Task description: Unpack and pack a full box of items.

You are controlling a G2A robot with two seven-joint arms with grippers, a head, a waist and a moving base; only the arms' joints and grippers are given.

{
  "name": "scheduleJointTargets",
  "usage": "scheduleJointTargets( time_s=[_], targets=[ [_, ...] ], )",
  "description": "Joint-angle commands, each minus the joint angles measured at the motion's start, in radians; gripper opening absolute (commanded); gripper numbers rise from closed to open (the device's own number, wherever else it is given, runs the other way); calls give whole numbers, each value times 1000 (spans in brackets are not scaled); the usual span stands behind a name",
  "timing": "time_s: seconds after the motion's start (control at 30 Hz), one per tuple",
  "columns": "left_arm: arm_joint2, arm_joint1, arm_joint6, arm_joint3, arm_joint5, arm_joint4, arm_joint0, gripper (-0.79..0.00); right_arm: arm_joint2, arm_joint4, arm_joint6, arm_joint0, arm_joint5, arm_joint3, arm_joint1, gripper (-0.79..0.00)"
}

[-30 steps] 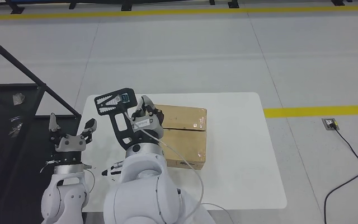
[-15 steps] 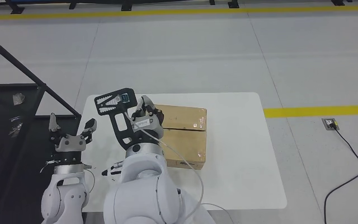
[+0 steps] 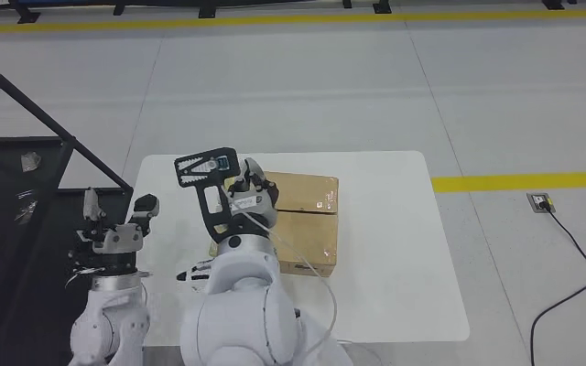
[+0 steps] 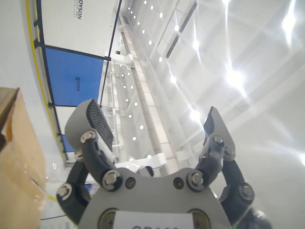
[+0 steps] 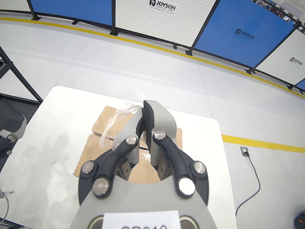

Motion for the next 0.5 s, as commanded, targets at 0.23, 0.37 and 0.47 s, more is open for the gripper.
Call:
scheduleJointTargets(
  time_s=[0.23, 0.37, 0.47],
  targets=[
    [44, -6, 20, 100, -376, 593, -4, 0, -30, -1, 118, 40, 13, -45, -15, -785],
    [52, -14, 109, 143, -509, 860, -30, 0, -37, 58, 132, 59, 36, -82, -22, -785],
    [60, -21, 178, 170, -590, 977, -39, 0, -36, 84, 121, 68, 70, -112, -24, -785]
  ],
)
